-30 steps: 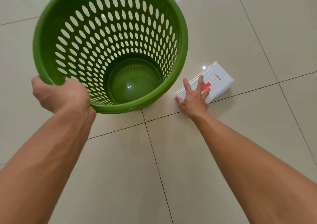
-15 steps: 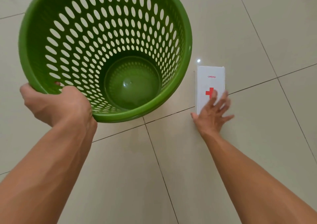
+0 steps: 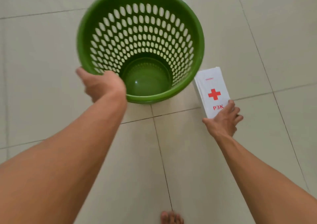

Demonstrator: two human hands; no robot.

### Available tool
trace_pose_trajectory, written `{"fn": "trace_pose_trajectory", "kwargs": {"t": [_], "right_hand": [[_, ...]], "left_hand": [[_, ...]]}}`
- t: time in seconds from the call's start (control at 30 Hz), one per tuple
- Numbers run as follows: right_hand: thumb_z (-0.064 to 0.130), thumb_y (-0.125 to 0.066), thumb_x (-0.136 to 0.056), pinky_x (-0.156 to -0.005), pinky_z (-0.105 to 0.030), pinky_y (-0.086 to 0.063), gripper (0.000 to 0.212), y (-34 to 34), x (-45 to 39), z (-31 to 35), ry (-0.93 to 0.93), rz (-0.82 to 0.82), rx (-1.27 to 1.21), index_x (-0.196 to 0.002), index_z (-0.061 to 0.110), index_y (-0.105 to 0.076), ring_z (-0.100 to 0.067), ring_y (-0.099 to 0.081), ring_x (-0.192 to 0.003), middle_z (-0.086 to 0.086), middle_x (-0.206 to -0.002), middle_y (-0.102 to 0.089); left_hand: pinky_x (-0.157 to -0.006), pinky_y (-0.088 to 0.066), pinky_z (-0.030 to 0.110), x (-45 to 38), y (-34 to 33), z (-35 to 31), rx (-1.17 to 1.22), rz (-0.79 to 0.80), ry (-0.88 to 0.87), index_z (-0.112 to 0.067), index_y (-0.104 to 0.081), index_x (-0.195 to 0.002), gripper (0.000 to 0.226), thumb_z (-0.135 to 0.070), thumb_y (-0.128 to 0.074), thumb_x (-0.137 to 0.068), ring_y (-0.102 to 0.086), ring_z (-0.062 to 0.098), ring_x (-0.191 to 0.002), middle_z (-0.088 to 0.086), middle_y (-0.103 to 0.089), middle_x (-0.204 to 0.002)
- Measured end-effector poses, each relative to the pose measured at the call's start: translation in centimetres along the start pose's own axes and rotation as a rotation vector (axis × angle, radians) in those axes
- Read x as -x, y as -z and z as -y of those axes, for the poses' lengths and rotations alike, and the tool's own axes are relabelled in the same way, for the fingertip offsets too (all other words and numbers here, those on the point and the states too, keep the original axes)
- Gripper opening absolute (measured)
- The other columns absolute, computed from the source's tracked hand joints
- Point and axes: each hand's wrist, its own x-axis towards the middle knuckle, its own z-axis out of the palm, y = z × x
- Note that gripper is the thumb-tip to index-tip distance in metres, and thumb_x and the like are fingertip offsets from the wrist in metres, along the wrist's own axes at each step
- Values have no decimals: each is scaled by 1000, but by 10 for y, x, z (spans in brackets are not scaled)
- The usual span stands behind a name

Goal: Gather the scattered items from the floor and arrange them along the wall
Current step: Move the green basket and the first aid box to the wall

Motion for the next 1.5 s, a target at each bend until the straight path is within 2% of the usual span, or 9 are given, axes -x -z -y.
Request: {"fn": "trace_pose_trajectory", "kwargs": {"t": [0.1, 0.17, 0.27, 0.43, 0.57, 1.0, 1.1, 1.27, 1.5], "right_hand": [[21, -86, -60, -82, -55, -49, 103, 22, 29, 14, 67, -7, -5, -141, 16, -23, -39, -34, -120, -15, -134, -34], [23, -87, -60, -82, -55, -48, 104, 36, 50, 24, 125, -3, -12, -141, 16, -22, -39, -33, -119, -15, -134, -35], [23, -87, -62, -83, -54, -49, 106, 52, 82, 43, 150, -2, -36, -144, 15, -20, -38, -33, -119, -15, -134, -35], [22, -86, -63, -79, -47, -45, 105, 52, 146, 71, 218, 4, -91, -145, 13, -21, -39, -32, -119, -16, -135, -36], [20, -86, -63, -78, -41, -37, 103, 32, 209, 97, 304, 70, -103, -144, 14, -22, -39, -32, -119, -16, -136, -36], [21, -85, -66, -76, -40, -36, 102, -61, 443, 208, 673, 320, -104, -146, 16, -21, -37, -31, -117, -11, -134, -36], [22, -85, -67, -74, -40, -37, 104, -80, 482, 227, 743, 358, -97, -147, 18, -19, -35, -29, -118, -8, -136, -34], [25, -85, -66, -77, -40, -38, 107, -111, 535, 248, 834, 411, -60, -149, 18, -19, -33, -29, -119, -7, -136, -34], [24, -86, -65, -78, -39, -37, 105, -153, 586, 274, 891, 467, -31, -149, 18, -22, -31, -29, -120, -5, -135, -36]], "left_hand": [[-93, -53, 37, 12, 21, -10, 74, 58, 102, -26, -48, -133, 53, -2, -35, -88, -64, 29, -102, 5, -63, -123], [-76, -56, 32, 13, 43, -12, 136, 85, 190, -24, -49, -130, 52, 3, -34, -89, -63, 23, -82, 4, -61, -117], [-53, -44, 18, 6, 83, -3, 159, 45, 214, -21, -49, -128, 52, 9, -34, -88, -53, 9, -67, 0, -55, -109], [-82, -58, 34, -45, 186, 27, 219, -103, 225, -22, -52, -120, 53, 9, -33, -81, -64, 25, -90, 1, -59, -109], [-81, -60, 41, -98, 279, 57, 297, -203, 224, -21, -52, -120, 56, 11, -33, -78, -66, 22, -90, 1, -62, -108], [-89, -56, 54, -238, 534, 166, 371, -374, 303, -25, -39, -115, 51, 7, -30, -76, -60, 27, -99, -10, -52, -96], [-86, -57, 55, -266, 577, 186, 390, -404, 327, -24, -38, -115, 49, 8, -33, -78, -59, 28, -100, -7, -51, -98], [-81, -59, 55, -310, 630, 204, 507, -468, 377, -18, -38, -133, 55, 9, -34, -86, -58, 29, -106, 1, -47, -119], [-82, -60, 51, -390, 676, 220, 564, -501, 420, -18, -37, -132, 52, 8, -30, -88, -60, 27, -106, 4, -48, -121]]}}
